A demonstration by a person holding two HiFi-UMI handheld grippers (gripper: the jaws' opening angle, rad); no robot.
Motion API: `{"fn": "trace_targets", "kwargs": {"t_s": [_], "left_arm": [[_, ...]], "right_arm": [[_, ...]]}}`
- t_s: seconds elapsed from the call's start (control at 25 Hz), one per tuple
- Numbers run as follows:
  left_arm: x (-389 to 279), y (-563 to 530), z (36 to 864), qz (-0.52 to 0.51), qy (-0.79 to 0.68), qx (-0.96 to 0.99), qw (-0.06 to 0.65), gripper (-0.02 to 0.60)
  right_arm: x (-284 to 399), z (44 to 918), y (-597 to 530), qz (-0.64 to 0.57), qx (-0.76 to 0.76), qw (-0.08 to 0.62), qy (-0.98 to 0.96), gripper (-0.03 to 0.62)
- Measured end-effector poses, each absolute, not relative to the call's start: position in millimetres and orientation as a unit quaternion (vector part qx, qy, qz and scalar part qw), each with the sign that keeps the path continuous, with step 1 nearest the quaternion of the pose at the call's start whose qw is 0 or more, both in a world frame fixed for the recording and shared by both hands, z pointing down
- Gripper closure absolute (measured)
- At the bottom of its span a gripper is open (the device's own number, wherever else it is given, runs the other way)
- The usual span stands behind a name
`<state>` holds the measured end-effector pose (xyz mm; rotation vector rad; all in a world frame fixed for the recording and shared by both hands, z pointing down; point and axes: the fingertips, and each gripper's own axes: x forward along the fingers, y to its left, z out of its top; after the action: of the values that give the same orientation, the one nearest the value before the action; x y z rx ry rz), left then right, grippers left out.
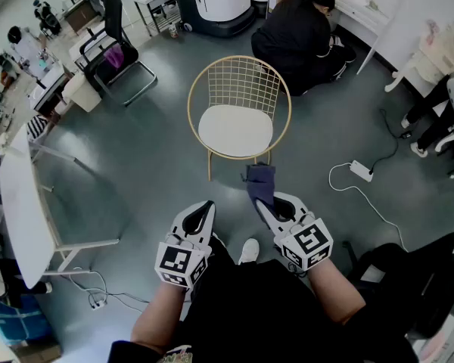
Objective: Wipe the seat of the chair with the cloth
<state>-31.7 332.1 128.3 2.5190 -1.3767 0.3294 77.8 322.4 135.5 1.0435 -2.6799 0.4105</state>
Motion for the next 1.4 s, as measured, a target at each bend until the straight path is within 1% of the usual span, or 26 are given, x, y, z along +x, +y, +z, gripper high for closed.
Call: {"fn": "trace_targets", "kwargs": {"t_s": [0.84,1.4], "left_arm": [[-26,317,120,0.125,-0.458,0.873,0.115,0.569],[-53,292,110,0.116,-0.460,0.875,0.100,0.569]], "right_arm": [[85,127,308,0.141,0.369,0.099,-0.913,0.531],[59,123,280,0.137,0.369,0.101,-0.914,0.531]]}}
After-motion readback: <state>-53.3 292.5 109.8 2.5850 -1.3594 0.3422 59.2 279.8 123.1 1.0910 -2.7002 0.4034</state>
